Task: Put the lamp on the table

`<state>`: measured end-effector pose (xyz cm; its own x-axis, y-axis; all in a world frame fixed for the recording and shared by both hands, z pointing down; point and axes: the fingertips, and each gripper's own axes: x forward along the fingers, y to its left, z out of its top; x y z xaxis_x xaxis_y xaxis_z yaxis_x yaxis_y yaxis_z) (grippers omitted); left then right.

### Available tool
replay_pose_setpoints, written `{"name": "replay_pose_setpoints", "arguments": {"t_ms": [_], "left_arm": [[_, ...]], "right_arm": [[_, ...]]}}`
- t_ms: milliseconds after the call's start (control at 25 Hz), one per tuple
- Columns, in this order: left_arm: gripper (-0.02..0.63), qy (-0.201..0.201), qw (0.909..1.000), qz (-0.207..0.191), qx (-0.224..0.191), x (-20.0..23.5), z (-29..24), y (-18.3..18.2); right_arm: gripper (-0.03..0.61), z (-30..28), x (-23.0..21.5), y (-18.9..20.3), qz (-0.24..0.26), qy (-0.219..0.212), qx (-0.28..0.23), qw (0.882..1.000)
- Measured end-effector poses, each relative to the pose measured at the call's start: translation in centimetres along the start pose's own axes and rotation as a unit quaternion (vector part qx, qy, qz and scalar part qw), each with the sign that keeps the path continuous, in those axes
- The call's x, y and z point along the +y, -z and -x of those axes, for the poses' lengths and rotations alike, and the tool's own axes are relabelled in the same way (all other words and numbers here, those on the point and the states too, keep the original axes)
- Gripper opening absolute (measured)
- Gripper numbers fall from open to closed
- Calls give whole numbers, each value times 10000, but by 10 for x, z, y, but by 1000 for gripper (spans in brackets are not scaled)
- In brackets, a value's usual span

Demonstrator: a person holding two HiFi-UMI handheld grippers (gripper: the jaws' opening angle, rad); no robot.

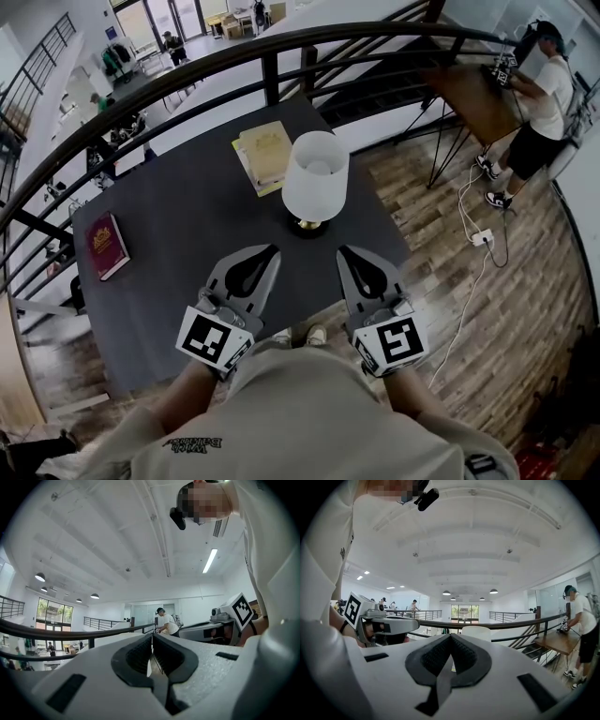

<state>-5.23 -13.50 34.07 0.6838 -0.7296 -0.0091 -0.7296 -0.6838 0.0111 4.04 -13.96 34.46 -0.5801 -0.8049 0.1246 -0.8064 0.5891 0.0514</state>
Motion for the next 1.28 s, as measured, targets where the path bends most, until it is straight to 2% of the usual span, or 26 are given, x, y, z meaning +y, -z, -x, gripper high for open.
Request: {"name": "replay_pose_setpoints", "arguments": {"t_ms": [1280], "left_arm": [[6, 149, 9999, 20, 40, 11, 5, 4]], "right_arm": [[0, -8, 10, -1, 152, 41, 113, 9998]]}}
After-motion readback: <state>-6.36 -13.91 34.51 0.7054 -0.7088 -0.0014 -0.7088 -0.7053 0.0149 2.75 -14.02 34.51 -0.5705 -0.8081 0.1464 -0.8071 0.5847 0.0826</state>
